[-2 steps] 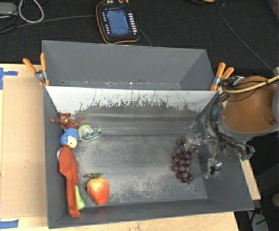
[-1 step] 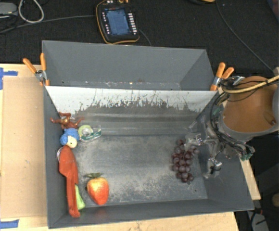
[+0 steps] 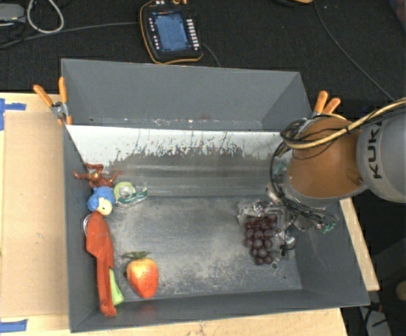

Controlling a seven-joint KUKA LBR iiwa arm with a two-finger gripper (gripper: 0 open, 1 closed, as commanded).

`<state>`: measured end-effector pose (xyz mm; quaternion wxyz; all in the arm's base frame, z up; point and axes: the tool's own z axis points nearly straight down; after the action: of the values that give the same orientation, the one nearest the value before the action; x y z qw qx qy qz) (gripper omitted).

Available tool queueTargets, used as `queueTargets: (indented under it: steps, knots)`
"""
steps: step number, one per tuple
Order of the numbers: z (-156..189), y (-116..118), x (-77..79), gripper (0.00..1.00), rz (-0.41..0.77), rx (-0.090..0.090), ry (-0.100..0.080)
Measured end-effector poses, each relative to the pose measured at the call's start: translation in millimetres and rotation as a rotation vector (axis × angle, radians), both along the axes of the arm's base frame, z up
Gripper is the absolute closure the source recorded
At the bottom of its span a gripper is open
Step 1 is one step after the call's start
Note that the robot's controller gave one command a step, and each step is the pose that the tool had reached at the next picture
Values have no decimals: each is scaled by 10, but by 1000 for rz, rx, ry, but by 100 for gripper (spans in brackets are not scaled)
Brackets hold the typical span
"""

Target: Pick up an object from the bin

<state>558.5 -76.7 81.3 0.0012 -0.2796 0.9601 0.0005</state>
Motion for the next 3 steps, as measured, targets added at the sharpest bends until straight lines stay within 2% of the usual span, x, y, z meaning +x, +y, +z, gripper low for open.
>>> queueTargets:
  steps: [1, 2, 3]
  knots:
    - [51, 51, 34, 100, -159, 1, -2]
    - [50, 53, 34, 100, -158, 0, -2]
    - [618, 137, -135, 100, -136, 2, -6]
